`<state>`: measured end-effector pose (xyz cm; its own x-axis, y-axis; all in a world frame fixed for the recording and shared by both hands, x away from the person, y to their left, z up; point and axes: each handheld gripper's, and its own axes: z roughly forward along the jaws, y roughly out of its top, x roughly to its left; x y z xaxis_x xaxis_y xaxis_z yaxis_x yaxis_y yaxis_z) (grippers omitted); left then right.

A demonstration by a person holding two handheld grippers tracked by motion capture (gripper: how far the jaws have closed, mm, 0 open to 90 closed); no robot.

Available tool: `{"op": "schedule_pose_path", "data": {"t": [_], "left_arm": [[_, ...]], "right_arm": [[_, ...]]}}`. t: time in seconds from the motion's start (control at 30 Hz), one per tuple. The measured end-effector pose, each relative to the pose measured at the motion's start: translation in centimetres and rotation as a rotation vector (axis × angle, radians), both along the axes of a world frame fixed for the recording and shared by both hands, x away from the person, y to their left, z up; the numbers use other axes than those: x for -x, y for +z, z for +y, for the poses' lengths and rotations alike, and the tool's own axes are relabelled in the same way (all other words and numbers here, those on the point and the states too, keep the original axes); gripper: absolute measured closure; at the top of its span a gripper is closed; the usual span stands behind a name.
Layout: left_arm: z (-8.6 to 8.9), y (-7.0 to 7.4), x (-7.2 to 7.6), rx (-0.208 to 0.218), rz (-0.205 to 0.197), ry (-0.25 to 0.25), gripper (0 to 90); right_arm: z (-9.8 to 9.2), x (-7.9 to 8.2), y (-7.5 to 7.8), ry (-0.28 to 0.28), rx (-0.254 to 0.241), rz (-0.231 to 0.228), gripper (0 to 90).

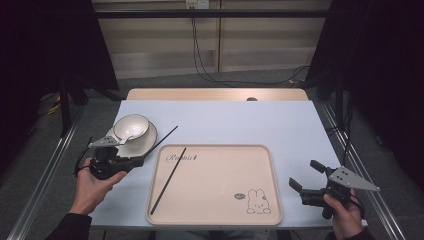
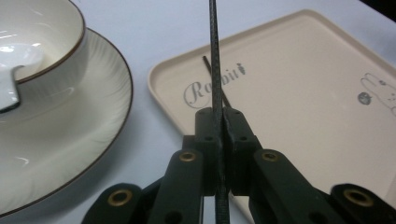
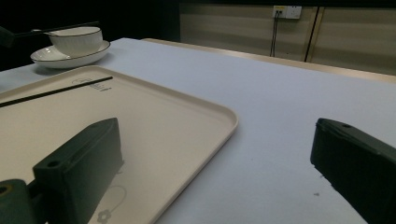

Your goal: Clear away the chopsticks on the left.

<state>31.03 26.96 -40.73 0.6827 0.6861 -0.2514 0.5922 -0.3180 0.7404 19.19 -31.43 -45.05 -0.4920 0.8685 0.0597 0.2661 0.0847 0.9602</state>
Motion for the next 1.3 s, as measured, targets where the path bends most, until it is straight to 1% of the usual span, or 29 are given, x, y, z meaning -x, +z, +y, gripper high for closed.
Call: {"op": "schedule_pose_path", "data": {"t": [0.03,0.07,0.1,0.2,0.23,0.3,0.33,0.37,0.43,0.47,0.5,0.53,0.57,0.63,0.67,0.7,0.73,0.77,0.8,0.83,0.93,0.97,1.07,1.13,1.17,1.27,1.3], "left_arm": [[-0.2,0.1,0.2,-0.012,-0.004,0.014,85.7],[-0.4,0.2,0.3,-0.006,-0.004,0.008,85.7],[-0.8,0.3,0.7,0.001,-0.004,0.014,85.7],[-1.2,0.5,1.0,0.004,-0.008,0.009,85.8],[-1.4,0.5,1.2,0.006,-0.009,0.016,85.8],[-1.8,0.7,1.6,0.008,-0.021,0.018,85.8],[-2.1,0.7,1.7,0.010,-0.017,0.012,85.8],[-2.6,0.8,2.1,-0.012,-0.037,0.034,85.8],[-2.9,0.8,2.3,-0.007,-0.038,0.041,85.8],[-3.1,0.8,2.4,0.004,-0.034,0.044,85.9],[-3.4,0.8,2.5,0.001,-0.041,0.056,85.9],[-3.6,0.8,2.6,0.002,-0.040,0.063,85.9],[-4.1,0.9,2.8,0.015,-0.031,0.069,85.8],[-4.4,1.0,2.9,0.014,-0.034,0.071,85.9],[-4.7,1.0,3.0,0.020,-0.034,0.080,85.9],[-4.9,1.1,3.2,0.036,-0.024,0.085,85.9],[-5.1,1.1,3.3,0.045,-0.014,0.095,85.9],[-5.4,1.0,3.4,0.043,-0.008,0.120,85.8],[-5.6,0.9,3.6,0.036,-0.016,0.139,85.8],[-5.7,0.7,3.6,0.039,-0.011,0.135,85.8],[-6.3,0.1,3.9,0.019,0.000,0.154,85.8],[-6.4,-0.1,4.0,0.010,-0.003,0.160,85.8],[-6.7,-0.5,4.3,0.028,-0.011,0.198,85.9],[-6.9,-0.8,4.4,0.022,0.007,0.207,85.8],[-7.1,-1.0,4.5,0.028,0.016,0.218,85.9],[-7.7,-1.7,4.9,0.005,0.031,0.213,85.8],[-7.9,-2.0,5.0,-0.003,0.044,0.213,85.9]], "right_arm": [[0.0,0.0,0.0,-0.002,0.003,-0.002,1.7],[0.0,0.0,0.0,-0.002,0.003,-0.001,1.8],[0.0,0.0,0.0,0.002,0.002,0.000,1.7],[0.0,0.0,0.0,0.002,0.002,0.000,1.8],[0.0,0.0,0.0,0.002,0.002,0.000,1.8],[0.0,0.0,0.0,0.001,0.002,-0.001,1.8],[0.0,0.0,0.0,0.001,0.002,-0.001,1.8],[0.0,0.0,0.0,0.001,0.001,-0.001,1.7],[0.0,0.0,0.0,0.002,0.001,-0.001,1.7],[0.0,0.0,0.0,0.002,0.001,-0.001,1.7],[0.0,0.0,0.0,0.002,0.003,-0.002,1.8],[0.0,0.0,0.0,0.003,0.003,-0.002,1.8],[0.0,0.0,0.0,0.002,0.002,-0.002,1.8],[0.0,0.0,0.0,0.002,0.003,-0.002,1.7],[0.0,0.0,0.0,0.002,0.003,-0.002,1.7],[0.0,0.0,0.0,0.000,0.001,-0.004,1.7],[0.0,0.0,0.0,0.003,0.003,-0.001,1.8],[0.0,0.0,0.0,0.004,0.003,-0.002,1.8],[0.0,0.0,0.0,0.004,0.002,-0.001,1.8],[0.0,0.0,0.0,0.004,0.002,-0.002,1.8],[0.0,0.0,0.0,0.005,0.002,-0.001,1.8],[0.0,0.0,0.0,0.005,0.002,-0.002,1.8],[0.0,0.0,0.0,0.004,0.003,-0.001,1.8],[0.0,0.0,0.0,0.004,0.001,-0.001,1.8],[0.0,0.0,0.0,0.004,0.002,0.000,1.8],[0.1,0.0,0.0,0.003,0.002,0.001,1.8],[0.0,0.0,0.0,0.004,0.004,-0.002,1.9]]}}
